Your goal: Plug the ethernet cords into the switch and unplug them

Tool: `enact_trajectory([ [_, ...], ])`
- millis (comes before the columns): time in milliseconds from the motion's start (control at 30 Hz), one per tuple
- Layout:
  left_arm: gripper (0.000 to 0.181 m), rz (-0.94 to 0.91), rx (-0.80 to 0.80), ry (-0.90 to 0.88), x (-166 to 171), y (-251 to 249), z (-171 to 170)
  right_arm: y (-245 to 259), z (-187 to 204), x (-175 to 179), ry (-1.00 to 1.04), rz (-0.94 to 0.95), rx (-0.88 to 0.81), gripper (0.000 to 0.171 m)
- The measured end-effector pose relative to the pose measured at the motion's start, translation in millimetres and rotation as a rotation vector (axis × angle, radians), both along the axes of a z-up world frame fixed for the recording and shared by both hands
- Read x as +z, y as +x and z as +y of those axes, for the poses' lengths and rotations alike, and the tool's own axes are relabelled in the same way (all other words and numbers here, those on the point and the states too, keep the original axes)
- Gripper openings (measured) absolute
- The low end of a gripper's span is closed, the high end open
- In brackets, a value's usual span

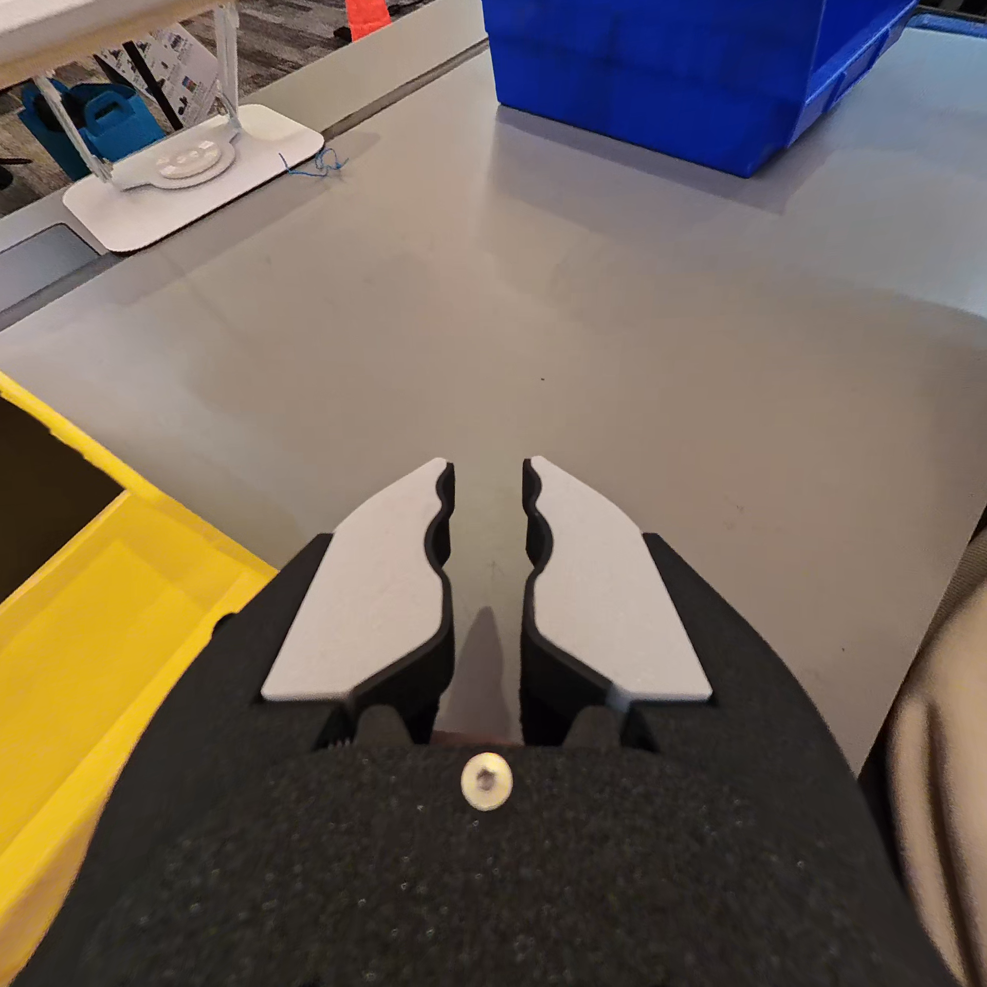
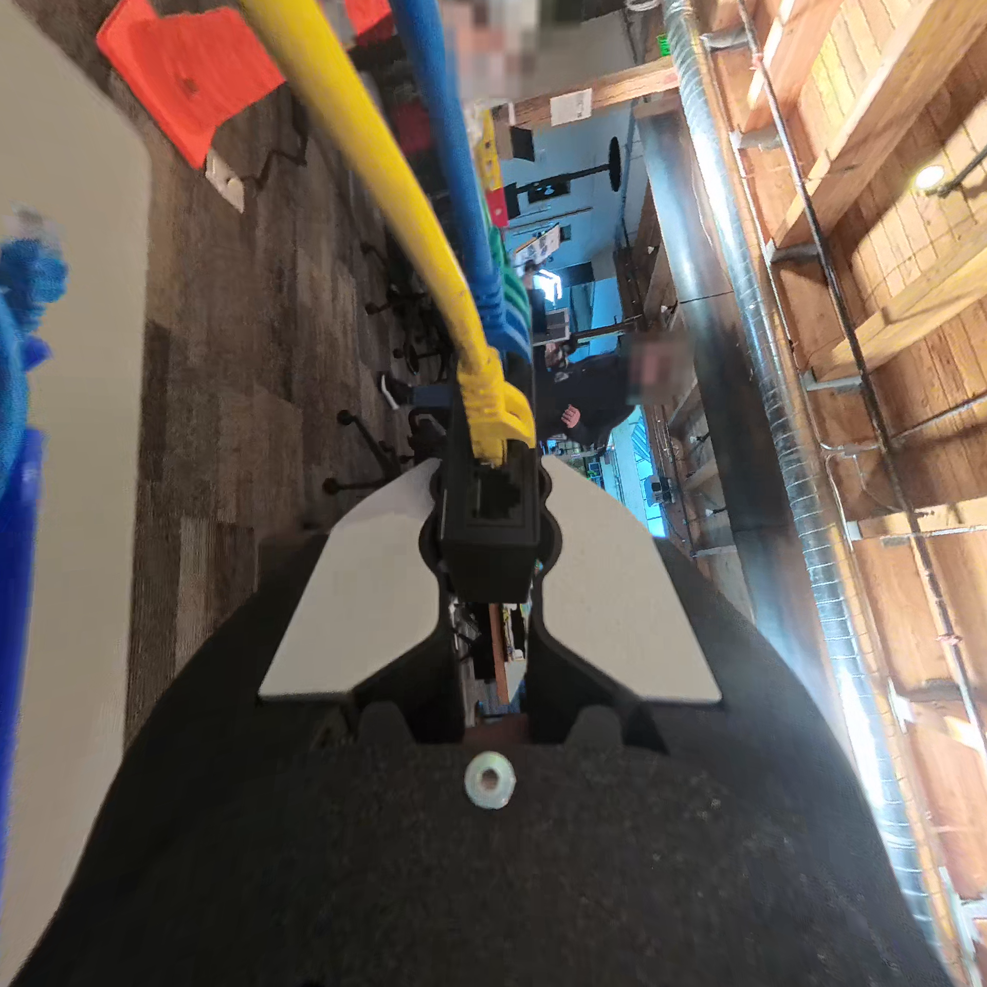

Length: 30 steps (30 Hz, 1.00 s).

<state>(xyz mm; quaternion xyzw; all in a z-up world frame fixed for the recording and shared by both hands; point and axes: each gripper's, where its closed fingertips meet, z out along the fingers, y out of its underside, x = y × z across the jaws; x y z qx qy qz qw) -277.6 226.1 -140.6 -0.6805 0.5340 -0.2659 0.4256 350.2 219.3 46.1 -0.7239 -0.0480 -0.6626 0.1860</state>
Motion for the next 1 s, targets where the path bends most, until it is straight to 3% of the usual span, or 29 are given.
enact_trajectory([
  [300,0.024,0.008,0.009,0.024,3.0,-1.9,0.1,-29.7,44.9,-63.4,-0.357,-0.151,-0.017,0.029],
  [500,0.024,0.009,0.003,0.015,1.0,-1.5,1.0,-52.5,33.4,-128.6,-0.542,-0.028,-0.03,0.033],
  [667,0.024,0.022,-0.01,0.012,-3.2,1.1,-1.1,-50.1,27.1,-136.0,-0.656,0.057,-0.021,0.036],
  [833,0.024,0.021,-0.008,0.021,-1.3,1.7,-1.3,-69.0,37.9,-105.2,-0.65,0.058,0.062,0.029],
  [1000,0.024,0.026,-0.012,0.014,-4.3,2.2,-1.6,-70.2,33.3,-130.3,-0.764,0.214,0.071,0.03],
])
